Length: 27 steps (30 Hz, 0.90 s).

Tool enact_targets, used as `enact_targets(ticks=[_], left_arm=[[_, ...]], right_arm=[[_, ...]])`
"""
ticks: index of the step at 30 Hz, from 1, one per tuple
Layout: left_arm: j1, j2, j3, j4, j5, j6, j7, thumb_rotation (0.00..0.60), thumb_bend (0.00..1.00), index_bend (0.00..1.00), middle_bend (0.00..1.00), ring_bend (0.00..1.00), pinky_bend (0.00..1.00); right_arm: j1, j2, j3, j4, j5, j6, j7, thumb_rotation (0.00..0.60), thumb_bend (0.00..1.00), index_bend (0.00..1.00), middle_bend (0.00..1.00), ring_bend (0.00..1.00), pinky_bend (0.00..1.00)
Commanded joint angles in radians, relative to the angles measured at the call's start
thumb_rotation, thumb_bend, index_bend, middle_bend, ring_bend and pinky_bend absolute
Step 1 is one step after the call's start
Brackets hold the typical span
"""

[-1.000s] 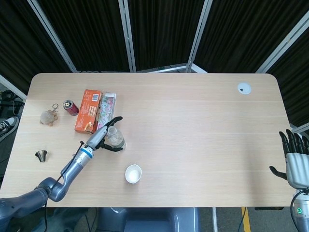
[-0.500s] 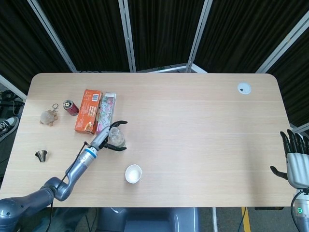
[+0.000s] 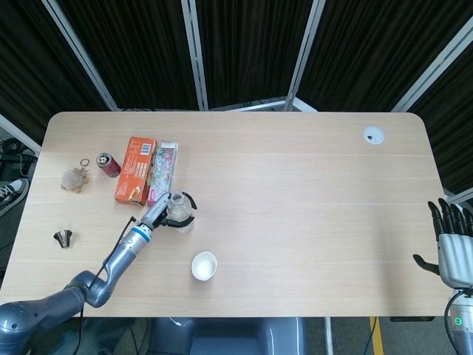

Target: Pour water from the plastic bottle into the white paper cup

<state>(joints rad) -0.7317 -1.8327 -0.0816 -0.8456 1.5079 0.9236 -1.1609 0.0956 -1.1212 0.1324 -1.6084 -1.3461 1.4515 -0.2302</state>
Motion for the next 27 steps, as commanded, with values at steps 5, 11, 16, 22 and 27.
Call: enact_targets(ticks=[5,11,16,22,27], left_arm=[[-0.004,0.105,0.018,-0.106,0.035,0.031,0.038,0.600,0.47,0.51,0.45,0.37,0.40],[-0.018,0.234,0.063,-0.209,0.076,0.013,0.161,0.600,0.47,0.51,0.45,0.37,0.40],[-0.040,0.346,0.118,-0.282,0.111,-0.046,0.306,0.600,0.48,0.50,0.45,0.37,0.40],[-0.046,0.384,0.131,-0.327,0.098,-0.080,0.436,0.600,0.48,0.50,0.45,0.37,0.40],[-0.042,0.374,0.132,-0.329,0.083,-0.088,0.586,0.600,0.49,0.49,0.45,0.37,0.40]], right_arm=[[-0.001,0.003,-0.001,-0.002,-0.003,0.002,0.006,0.600,0.00,0.00,0.00,0.00,0.00],[-0.005,0.008,-0.005,-0.010,-0.013,0.013,0.010,0.600,0.00,0.00,0.00,0.00,0.00],[-0.012,0.009,-0.009,-0.020,-0.025,0.032,0.001,0.600,0.00,0.00,0.00,0.00,0.00],[-0.015,0.009,-0.010,-0.026,-0.028,0.040,-0.004,0.600,0.00,0.00,0.00,0.00,0.00],[-0.016,0.009,-0.009,-0.029,-0.027,0.043,-0.006,0.600,0.00,0.00,0.00,0.00,0.00]])
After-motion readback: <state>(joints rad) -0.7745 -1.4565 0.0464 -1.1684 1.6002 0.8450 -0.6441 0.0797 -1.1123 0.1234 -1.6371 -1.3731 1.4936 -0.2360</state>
